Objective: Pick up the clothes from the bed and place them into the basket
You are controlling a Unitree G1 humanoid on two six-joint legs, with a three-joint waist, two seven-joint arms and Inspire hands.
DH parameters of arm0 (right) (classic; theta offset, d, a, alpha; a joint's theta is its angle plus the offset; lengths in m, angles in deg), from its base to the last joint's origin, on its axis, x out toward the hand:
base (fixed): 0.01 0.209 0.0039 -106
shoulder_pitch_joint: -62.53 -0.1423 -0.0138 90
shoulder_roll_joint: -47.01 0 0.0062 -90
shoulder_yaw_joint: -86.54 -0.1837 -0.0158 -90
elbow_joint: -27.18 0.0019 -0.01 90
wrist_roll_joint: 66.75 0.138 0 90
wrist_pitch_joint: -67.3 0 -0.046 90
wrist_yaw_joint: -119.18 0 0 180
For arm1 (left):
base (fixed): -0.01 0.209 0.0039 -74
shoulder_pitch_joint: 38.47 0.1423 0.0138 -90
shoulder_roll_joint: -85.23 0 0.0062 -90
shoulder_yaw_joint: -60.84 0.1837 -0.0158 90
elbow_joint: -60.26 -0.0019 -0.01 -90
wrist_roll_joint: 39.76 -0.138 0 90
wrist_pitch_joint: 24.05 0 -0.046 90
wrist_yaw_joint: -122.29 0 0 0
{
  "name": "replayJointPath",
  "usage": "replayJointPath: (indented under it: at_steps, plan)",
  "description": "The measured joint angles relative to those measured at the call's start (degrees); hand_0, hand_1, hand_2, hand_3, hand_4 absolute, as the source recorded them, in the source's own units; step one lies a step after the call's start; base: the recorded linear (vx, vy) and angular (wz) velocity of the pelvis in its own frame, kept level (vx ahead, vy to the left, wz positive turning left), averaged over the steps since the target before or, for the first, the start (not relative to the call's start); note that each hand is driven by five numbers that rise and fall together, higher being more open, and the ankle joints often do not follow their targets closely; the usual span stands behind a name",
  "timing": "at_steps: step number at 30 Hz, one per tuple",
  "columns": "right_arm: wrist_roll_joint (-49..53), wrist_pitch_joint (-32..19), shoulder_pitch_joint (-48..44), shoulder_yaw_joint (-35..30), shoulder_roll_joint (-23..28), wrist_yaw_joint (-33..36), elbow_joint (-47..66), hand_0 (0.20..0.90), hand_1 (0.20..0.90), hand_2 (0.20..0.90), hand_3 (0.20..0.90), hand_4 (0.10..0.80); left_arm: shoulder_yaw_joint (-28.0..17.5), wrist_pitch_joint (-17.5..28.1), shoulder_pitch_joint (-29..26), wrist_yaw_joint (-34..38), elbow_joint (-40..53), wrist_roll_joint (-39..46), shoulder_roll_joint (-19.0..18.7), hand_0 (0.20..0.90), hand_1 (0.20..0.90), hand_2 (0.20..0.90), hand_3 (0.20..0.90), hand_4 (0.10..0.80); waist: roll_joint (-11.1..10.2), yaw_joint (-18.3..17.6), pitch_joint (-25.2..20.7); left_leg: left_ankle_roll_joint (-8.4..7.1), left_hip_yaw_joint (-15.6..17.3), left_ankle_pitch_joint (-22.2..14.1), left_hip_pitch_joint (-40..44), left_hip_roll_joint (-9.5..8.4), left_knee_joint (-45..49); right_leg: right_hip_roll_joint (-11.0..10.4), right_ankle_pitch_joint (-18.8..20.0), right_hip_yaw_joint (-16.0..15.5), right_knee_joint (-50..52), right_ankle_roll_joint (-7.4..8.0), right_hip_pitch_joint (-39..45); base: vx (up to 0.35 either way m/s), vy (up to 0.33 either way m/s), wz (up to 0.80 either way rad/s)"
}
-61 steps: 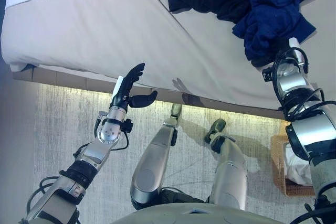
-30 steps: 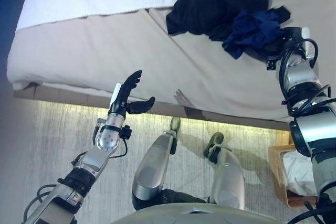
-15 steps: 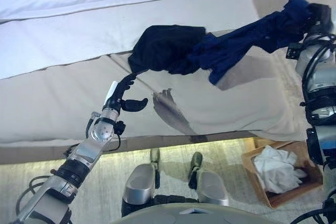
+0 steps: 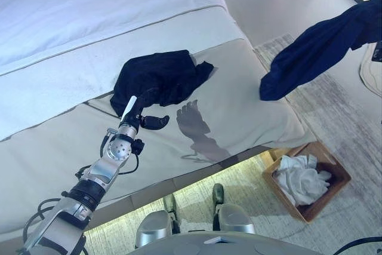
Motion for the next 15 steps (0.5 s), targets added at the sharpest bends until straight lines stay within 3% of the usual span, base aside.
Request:
replayJointPath:
  at_steps: [6, 15]
  plan:
    - [0.0, 0.9, 4.4, -4.7, 2.2, 0.0, 2.3, 0.3, 0.3, 0.3, 0.2, 0.1, 0.2, 0.8, 0.0, -0.8, -1.7, -0.5, 0.1, 0.9, 0.9, 0.9, 0.9, 0.8, 0.0, -3.7, 0.0, 0.0, 2.6, 0.0, 0.4, 0.64, 0.0, 0.9, 0.1, 2.9, 0.0, -0.1, -0.9, 0.018, -0.004, -0.25]
    - [1.3, 1.2, 21.1, -12.6, 2.3, -2.5, 4.7, 0.3, 0.3, 0.3, 0.2, 0.1, 2.4, 1.5, 0.0, -2.6, -1.9, -1.1, 0.6, 0.9, 0.9, 0.9, 0.9, 0.8, 0.5, -8.3, -2.8, -0.58, 6.0, -0.5, 0.7, 1.87, -0.1, 2.6, 0.5, 7.4, 0.0, -0.23, -2.7, 0.006, -0.016, -0.26]
